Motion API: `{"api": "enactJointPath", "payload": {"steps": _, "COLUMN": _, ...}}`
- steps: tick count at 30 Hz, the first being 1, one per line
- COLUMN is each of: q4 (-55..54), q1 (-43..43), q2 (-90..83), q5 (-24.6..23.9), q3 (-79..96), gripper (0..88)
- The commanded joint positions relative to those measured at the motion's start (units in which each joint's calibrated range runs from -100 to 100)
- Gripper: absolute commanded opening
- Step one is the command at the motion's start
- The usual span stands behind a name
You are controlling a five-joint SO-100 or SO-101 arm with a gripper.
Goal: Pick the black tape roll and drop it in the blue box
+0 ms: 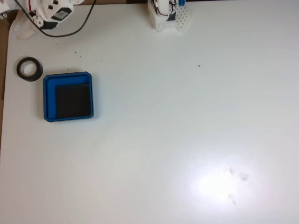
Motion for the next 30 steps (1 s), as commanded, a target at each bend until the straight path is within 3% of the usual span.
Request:
{"api": "enactJointPath", "payload": {"steps": 1, "q4": 0.00, "q1": 0.06, "q2": 0.40, "q5": -0.27, "q3": -3.98, "gripper": 1.6}}
{"api": "enactJointPath", "payload": {"steps": 24, "q4": -0.09, "q1": -0.04, "q2": 11.02, "q5": -1.24, "q3": -4.61, "gripper": 2.1}}
{"api": "enactJointPath", "payload": {"steps": 30, "q4": -0.09, "q1": -0.04, "q2": 13.28, "q5": -0.89, "q3": -4.61, "gripper": 13.2}}
